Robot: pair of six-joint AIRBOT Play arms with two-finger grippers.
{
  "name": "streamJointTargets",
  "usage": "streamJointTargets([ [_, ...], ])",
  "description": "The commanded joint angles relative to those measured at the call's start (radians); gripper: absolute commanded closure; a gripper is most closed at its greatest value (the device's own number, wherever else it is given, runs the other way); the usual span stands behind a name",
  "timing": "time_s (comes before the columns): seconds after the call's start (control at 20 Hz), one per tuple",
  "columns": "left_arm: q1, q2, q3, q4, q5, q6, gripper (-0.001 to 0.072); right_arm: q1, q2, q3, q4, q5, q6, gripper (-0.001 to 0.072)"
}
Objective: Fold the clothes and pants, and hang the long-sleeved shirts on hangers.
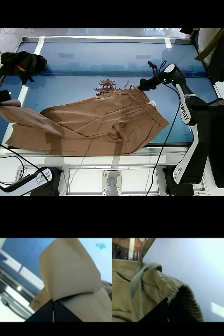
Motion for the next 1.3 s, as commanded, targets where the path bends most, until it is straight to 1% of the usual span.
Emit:
streamJointTargets([
  [0.0,0.001,-0.001,0.001,-0.042,0.188,-0.021,0.0698,-0.074,0.072,0.045,-0.12,0.101,0.071,0.0692],
  [0.05,0.0,-0.002,0.001,-0.086,0.258,-0.021,0.0698,-0.113,0.107,0.045,-0.144,0.132,0.074,0.0692],
  [0.15,0.0,-0.003,0.001,-0.222,0.425,-0.011,0.0698,-0.197,0.177,0.045,-0.18,0.176,0.098,0.0692],
  [0.25,0.0,-0.013,0.001,-0.323,0.54,-0.009,0.0698,-0.274,0.229,0.044,-0.19,0.185,0.112,0.0692],
  [0.35,0.0,-0.048,0.001,-0.33,0.543,-0.005,0.0698,-0.318,0.245,0.044,-0.194,0.183,0.125,0.0692],
  [0.45,0.0,-0.109,0.001,-0.33,0.478,-0.005,0.0698,-0.327,0.238,0.035,-0.193,0.163,0.124,0.0692],
  [0.6,-0.011,-0.212,0.001,-0.33,0.401,-0.007,0.0698,-0.282,0.237,-0.032,-0.193,0.079,0.116,0.0691],
  [0.65,-0.01,-0.238,0.001,-0.33,0.392,-0.007,0.0626,-0.267,0.236,-0.059,-0.195,0.055,0.116,0.0691],
  [0.75,-0.007,-0.256,0.001,-0.326,0.407,-0.007,0.0087,-0.242,0.236,-0.102,-0.199,0.031,0.116,0.0692],
  [0.8,-0.003,-0.248,0.005,-0.325,0.428,-0.006,0.0073,-0.241,0.237,-0.108,-0.2,0.033,0.117,0.0692],
  [0.95,0.015,-0.166,0.014,-0.292,0.484,-0.006,0.0073,-0.261,0.249,-0.107,-0.201,0.072,0.131,0.0691],
  [1.05,0.031,-0.105,0.014,-0.251,0.46,-0.006,0.0073,-0.288,0.263,-0.107,-0.201,0.145,0.131,0.0691],
  [1.15,0.037,-0.084,0.014,-0.255,0.423,-0.005,0.0073,-0.303,0.276,-0.107,-0.199,0.203,0.13,0.0691],
  [1.2,0.023,-0.087,0.014,-0.27,0.42,0.008,0.0073,-0.303,0.283,-0.107,-0.195,0.204,0.131,0.0691],
  [1.25,-0.003,-0.098,0.014,-0.3,0.419,0.069,0.0071,-0.299,0.291,-0.107,-0.185,0.201,0.131,0.0691],
])
